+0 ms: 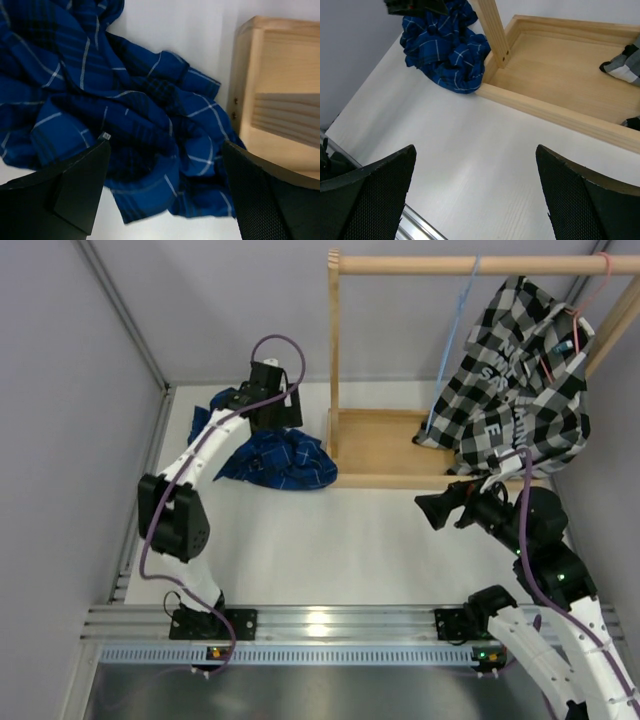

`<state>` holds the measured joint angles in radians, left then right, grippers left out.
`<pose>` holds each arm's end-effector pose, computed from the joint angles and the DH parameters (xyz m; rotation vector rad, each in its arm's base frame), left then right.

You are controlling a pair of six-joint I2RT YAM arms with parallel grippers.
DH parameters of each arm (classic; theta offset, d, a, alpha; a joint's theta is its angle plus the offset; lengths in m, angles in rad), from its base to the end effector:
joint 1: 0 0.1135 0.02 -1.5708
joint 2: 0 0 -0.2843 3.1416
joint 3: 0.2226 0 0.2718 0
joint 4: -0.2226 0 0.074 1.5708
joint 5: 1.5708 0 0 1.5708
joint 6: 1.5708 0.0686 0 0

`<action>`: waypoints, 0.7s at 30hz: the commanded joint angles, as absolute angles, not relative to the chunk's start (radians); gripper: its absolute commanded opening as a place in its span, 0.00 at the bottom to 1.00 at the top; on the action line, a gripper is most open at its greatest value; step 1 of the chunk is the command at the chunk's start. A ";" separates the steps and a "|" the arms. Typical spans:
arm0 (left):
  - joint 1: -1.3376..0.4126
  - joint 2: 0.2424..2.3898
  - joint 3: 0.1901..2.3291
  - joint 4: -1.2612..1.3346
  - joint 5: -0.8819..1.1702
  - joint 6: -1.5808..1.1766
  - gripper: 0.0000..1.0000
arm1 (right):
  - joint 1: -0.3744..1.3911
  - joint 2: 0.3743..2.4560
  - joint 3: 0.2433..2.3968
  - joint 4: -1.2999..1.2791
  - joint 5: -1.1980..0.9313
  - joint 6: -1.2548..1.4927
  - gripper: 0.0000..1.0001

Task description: Place the shirt on the hanger

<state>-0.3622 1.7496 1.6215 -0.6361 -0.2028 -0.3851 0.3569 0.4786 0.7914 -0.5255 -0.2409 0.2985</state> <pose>0.4192 -0.1441 0.3212 -0.1271 2.3163 -0.1414 0.1244 0.0638 0.3534 -0.2309 1.8148 0.6816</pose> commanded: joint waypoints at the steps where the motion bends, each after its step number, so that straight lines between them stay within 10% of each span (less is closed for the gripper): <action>1: -0.325 1.847 1.741 -0.735 -0.175 -0.282 0.95 | 0.347 0.439 0.782 -0.471 -0.310 0.299 1.00; 11: -0.341 1.865 1.612 -0.746 0.049 -0.293 0.67 | 0.345 0.500 0.744 -0.422 -0.330 0.321 1.00; 17: -0.429 1.775 1.490 -0.746 -0.110 -0.325 0.12 | 0.345 0.538 0.727 -0.382 -0.324 0.308 0.99; 21: -0.462 1.697 1.470 -0.749 -0.163 -0.337 0.00 | 0.347 0.561 0.739 -0.402 -0.268 0.279 0.99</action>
